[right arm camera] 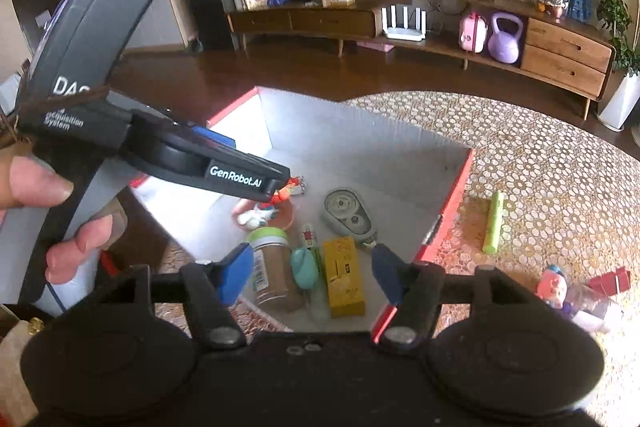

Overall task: Organize rigid objects
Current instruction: 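Withdraw both open tools from the box back toward the table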

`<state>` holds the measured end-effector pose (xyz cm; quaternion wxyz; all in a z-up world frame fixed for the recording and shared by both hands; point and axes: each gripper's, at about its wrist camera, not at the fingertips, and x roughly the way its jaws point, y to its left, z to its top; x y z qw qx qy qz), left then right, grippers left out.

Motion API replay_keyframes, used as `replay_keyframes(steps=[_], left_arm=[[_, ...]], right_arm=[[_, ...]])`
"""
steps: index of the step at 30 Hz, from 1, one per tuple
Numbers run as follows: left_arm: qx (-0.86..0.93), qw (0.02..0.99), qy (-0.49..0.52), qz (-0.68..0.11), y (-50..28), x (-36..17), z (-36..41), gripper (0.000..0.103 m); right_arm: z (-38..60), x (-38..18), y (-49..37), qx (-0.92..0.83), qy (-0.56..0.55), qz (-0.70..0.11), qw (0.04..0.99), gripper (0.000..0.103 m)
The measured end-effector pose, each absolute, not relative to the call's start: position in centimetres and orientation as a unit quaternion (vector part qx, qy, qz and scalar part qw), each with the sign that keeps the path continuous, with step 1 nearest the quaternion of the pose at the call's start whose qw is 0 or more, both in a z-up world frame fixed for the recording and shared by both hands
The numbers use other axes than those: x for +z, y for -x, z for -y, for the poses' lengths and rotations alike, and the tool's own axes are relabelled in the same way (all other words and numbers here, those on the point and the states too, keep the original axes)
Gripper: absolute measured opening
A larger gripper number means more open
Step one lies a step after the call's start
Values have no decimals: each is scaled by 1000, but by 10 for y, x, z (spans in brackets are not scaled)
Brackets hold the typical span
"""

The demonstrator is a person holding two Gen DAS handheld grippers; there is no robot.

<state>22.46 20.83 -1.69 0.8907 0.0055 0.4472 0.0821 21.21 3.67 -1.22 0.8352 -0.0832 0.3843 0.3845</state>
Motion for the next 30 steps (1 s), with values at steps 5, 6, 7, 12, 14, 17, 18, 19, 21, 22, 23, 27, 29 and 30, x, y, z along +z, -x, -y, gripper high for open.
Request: replay_keyframes(steps=[5, 6, 7, 12, 14, 17, 18, 19, 21, 22, 23, 27, 29, 30], left_arm=[[69, 903, -2, -423, -207, 3, -190, 57], [66, 905, -2, -420, -204, 6, -186, 57], [61, 907, -3, -417, -202, 8, -182, 57], [44, 916, -13, -400, -184, 21, -158, 61], [39, 919, -18, -393, -179, 25, -148, 61], [30, 923, -22, -382, -168, 30, -130, 66], [27, 925, -23, -379, -166, 31, -125, 68], [23, 926, -22, -375, -163, 32, -121, 68], [18, 928, -23, -372, -158, 34, -109, 68], [15, 928, -23, -371, -156, 35, -105, 68], [11, 929, -22, -369, -154, 35, -99, 69], [1, 931, -17, -364, -150, 31, -80, 70], [-5, 933, -13, -361, -150, 29, -72, 74], [-6, 933, -12, -359, -149, 28, -67, 75]], right_arm=[[-13, 4, -197, 387, 67, -368, 843, 77], [-8, 6, -194, 387, 64, -365, 844, 79], [-1, 9, -192, 385, 60, -363, 846, 79], [33, 21, -179, 379, 39, -351, 855, 85], [45, 25, -175, 376, 33, -346, 859, 86], [62, 30, -170, 369, 20, -338, 865, 89], [69, 32, -169, 365, 15, -336, 869, 90], [75, 33, -167, 361, 14, -332, 871, 90], [89, 36, -165, 354, 9, -324, 877, 92], [96, 37, -163, 349, 5, -321, 880, 93], [101, 37, -161, 345, 2, -318, 883, 94], [128, 37, -157, 327, -7, -307, 893, 99], [140, 36, -155, 316, -10, -303, 899, 102], [146, 35, -155, 311, -12, -301, 901, 103]])
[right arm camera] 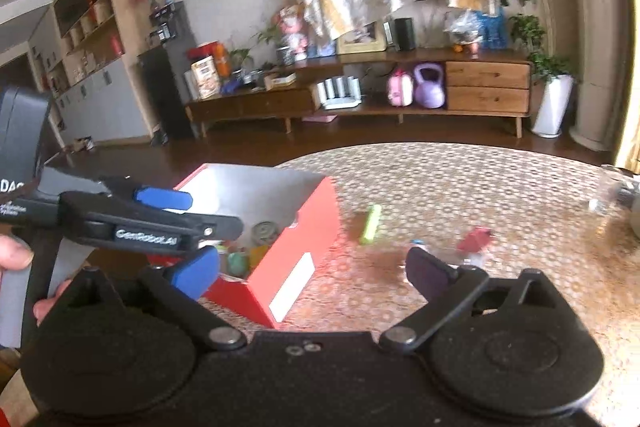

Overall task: Organize rigid objects
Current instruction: 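Withdraw both open tools from the box back toward the table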

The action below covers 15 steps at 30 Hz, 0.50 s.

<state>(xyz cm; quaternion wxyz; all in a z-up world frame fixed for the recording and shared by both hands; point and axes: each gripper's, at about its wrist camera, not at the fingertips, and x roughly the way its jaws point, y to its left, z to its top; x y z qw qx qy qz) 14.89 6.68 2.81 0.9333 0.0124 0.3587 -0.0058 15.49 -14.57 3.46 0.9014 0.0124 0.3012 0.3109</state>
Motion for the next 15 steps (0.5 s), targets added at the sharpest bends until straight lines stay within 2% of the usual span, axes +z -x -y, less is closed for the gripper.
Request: replay_keyframes(steps=[2, 5, 13, 15], left_arm=[[-11, 935, -10, -356, -149, 26, -60, 76], [-18, 936, -7, -350, -150, 21, -50, 83], [-41, 935, 8, -353, -162, 2, -28, 84], [-51, 933, 13, -356, -167, -5, -22, 91]], right_arm=[[154, 32, -156, 304, -14, -302, 903, 103], [170, 25, -158, 291, -18, -300, 908, 103], [205, 6, -174, 258, -26, -312, 914, 103], [211, 1, -180, 251, -27, -317, 914, 103]])
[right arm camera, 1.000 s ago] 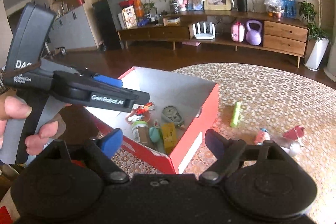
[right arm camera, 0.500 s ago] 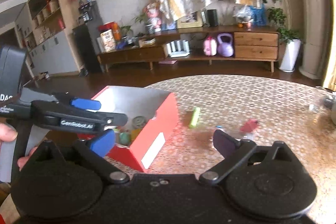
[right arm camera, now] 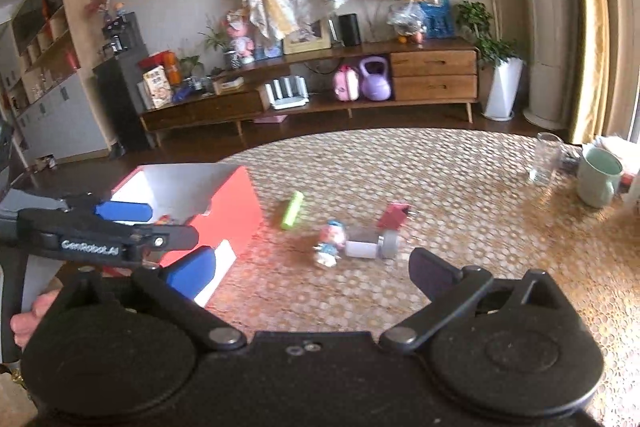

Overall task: Organize rigid objects
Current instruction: 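Withdraw both open tools from the box back toward the table, then grasp the pink-haired doll with the left tool while the right tool grasps the clear silver-capped bottle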

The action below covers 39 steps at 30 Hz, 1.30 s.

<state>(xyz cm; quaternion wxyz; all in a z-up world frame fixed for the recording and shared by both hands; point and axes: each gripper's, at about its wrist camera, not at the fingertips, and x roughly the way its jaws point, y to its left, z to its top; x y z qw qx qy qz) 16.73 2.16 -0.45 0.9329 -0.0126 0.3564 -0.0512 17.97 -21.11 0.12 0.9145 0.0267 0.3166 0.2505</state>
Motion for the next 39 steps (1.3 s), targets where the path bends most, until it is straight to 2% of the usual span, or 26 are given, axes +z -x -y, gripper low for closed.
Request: replay_keyframes(steps=[4, 14, 19, 29, 39], left_arm=[[-61, 937, 15, -343, -173, -18, -9, 96], [-49, 928, 22, -370, -206, -58, 4, 97], [-34, 932, 24, -359, -225, -80, 7, 97], [-17, 929, 24, -368, -269, -127, 11, 97], [-9, 926, 40, -376, -291, -152, 5, 97]], right_arm=[[219, -9, -191, 236, -27, -323, 916, 103], [234, -35, -232, 208, -20, -342, 916, 103], [230, -51, -258, 205, -17, -357, 911, 102], [194, -88, -314, 197, -40, -415, 887, 99], [156, -114, -339, 183, -34, -446, 876, 96]])
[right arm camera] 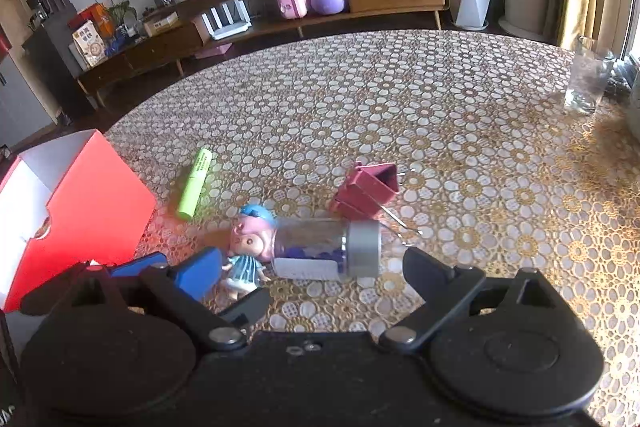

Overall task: Organize rigid objects
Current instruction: 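Grasp the pink-haired doll with the left tool while the right tool grasps the clear silver-capped bottle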

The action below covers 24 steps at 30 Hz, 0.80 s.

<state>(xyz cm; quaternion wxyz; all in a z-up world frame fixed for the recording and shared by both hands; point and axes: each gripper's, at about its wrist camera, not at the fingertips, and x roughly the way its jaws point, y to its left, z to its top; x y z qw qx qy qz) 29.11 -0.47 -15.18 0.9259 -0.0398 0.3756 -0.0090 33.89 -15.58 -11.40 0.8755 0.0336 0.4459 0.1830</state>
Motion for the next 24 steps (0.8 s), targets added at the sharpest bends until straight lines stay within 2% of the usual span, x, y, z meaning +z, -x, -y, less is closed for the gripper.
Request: replay_keyframes(steps=[10, 13, 15, 19, 24], left_arm=[[-19, 928, 47, -369, -298, -160, 3, 94], [-24, 928, 45, -369, -300, -163, 4, 84], [-23, 930, 42, -365, -300, -163, 5, 71], [-27, 932, 36, -361, -302, -163, 7, 61], [-41, 932, 18, -359, -304, -163, 17, 40]], right_arm=[[140, -127, -350, 159, -18, -464, 871, 85], [140, -128, -349, 152, -24, -465, 872, 80], [140, -127, -349, 150, -28, -465, 872, 79], [140, -128, -349, 143, -23, -465, 874, 73], [141, -128, -354, 139, -25, -463, 875, 69]])
